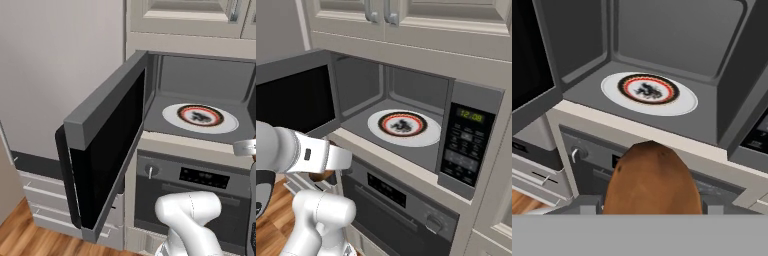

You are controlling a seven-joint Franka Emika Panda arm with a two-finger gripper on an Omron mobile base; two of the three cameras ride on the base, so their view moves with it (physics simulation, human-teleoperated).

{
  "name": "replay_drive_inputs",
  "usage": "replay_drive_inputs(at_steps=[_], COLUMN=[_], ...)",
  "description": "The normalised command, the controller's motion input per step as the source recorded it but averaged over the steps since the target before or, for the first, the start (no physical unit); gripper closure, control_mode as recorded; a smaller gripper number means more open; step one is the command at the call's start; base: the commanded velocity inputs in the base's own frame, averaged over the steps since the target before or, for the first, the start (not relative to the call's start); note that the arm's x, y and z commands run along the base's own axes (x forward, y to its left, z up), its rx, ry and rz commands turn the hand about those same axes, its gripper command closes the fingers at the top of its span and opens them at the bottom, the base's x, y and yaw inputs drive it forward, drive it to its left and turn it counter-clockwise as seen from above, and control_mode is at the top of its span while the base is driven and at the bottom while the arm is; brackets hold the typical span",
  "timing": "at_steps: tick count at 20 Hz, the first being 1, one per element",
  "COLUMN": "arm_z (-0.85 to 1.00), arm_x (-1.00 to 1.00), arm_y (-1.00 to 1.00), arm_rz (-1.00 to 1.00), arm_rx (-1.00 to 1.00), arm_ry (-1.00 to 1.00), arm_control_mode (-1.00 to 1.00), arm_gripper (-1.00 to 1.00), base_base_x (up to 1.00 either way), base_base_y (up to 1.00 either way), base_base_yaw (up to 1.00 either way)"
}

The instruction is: Pick the potato from the counter and place it in the microwave. Then turn on the microwave.

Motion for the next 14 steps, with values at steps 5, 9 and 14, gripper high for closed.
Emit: replay_drive_inputs(at_steps=[5, 9, 14], arm_z=[0.00, 0.00, 0.00], arm_x=[0.00, 0.00, 0.00], arm_y=[0.00, 0.00, 0.00], arm_rz=[0.00, 0.00, 0.00], arm_rx=[0.00, 0.00, 0.00], arm_ry=[0.00, 0.00, 0.00], arm_control_mode=[1.00, 1.00, 1.00], arm_gripper=[1.00, 1.00, 1.00], base_base_x=[-0.28, -0.27, -0.26], base_base_y=[0.00, 0.00, 0.00], base_base_yaw=[0.00, 0.00, 0.00])
